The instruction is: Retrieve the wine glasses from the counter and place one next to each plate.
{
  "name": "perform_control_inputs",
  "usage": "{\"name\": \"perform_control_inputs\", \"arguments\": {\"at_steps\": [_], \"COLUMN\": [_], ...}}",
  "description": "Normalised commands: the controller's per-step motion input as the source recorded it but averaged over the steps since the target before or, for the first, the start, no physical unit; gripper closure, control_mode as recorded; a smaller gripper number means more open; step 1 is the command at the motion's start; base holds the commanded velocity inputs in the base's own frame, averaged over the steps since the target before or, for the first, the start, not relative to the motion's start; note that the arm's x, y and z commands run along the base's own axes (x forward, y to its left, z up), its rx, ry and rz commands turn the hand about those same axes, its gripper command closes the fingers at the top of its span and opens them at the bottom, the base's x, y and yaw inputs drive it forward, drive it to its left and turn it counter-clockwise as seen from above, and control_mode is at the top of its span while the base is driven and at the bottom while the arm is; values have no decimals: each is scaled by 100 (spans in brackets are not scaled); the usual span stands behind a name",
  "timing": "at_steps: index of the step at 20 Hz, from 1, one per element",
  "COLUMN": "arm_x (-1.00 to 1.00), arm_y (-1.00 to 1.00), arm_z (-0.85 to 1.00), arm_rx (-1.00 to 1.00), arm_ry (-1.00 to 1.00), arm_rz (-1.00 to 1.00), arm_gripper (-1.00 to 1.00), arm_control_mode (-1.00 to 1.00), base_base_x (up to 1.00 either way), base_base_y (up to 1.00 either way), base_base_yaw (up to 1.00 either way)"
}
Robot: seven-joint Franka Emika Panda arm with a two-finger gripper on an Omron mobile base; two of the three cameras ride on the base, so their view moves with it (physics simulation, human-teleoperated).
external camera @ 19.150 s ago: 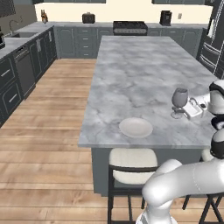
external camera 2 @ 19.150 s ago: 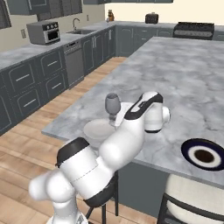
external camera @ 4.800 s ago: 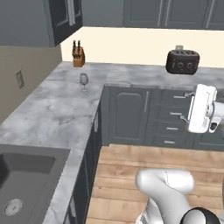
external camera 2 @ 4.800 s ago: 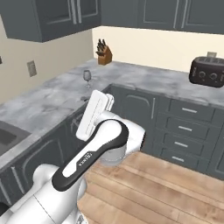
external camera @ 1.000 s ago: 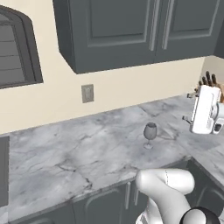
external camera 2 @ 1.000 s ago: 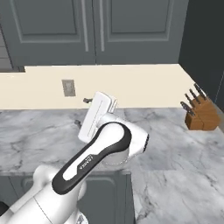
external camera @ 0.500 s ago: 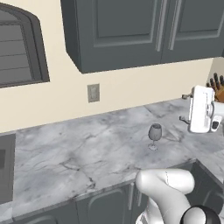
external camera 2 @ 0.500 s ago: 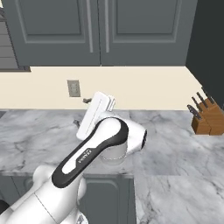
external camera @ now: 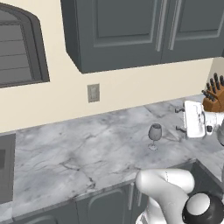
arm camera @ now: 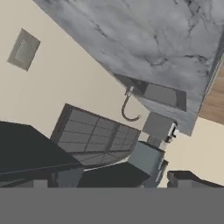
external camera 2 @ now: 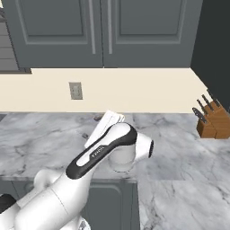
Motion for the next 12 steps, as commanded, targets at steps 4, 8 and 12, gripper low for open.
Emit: {"name": "perform_control_inputs", "arguments": {"at_steps": [4, 8, 12], "arm_x": [36, 46, 44], "arm_y": [-45, -5, -31], "arm_z": [-81, -64, -33], "arm_rx": [20, -4, 0], "arm_ry": [15, 32, 30], "arm_rz": [10, 1, 0], "arm_gripper": [-100, -100, -100], "arm_control_mode": [-100, -100, -100], "base_base_x": [0, 0, 0], "base_base_y": [0, 0, 0], "base_base_yaw": [0, 0, 0]}}
